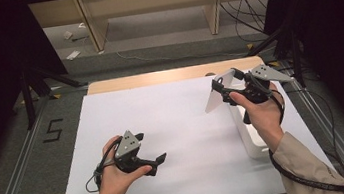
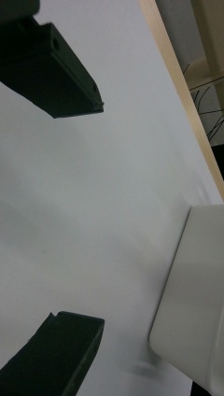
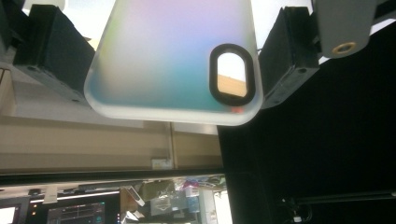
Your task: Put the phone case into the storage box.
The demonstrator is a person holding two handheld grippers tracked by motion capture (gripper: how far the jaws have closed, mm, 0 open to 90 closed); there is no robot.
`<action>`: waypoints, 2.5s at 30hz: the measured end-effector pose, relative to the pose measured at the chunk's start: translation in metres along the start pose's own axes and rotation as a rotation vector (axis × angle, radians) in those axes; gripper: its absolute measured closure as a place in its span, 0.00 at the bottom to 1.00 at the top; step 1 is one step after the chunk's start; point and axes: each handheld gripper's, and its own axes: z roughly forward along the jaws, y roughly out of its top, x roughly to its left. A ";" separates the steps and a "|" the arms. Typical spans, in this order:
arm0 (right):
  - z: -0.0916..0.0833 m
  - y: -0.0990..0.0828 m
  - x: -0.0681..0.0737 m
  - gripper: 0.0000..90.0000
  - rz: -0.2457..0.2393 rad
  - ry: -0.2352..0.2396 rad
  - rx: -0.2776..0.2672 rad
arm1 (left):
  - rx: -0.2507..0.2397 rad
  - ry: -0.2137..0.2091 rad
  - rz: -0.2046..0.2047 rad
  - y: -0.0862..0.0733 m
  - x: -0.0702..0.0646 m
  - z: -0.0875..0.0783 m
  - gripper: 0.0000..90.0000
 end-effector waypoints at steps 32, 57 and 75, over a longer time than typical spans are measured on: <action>-0.007 0.006 -0.016 0.20 0.003 -0.061 -0.018 | -0.001 -0.001 -0.002 0.000 0.000 0.000 0.00; -0.014 0.009 -0.031 0.20 0.010 -0.117 -0.025 | -0.001 -0.001 -0.003 0.000 0.000 0.000 0.00; -0.015 0.009 -0.035 0.20 0.011 -0.145 -0.018 | -0.003 0.001 -0.003 0.000 0.000 0.000 0.00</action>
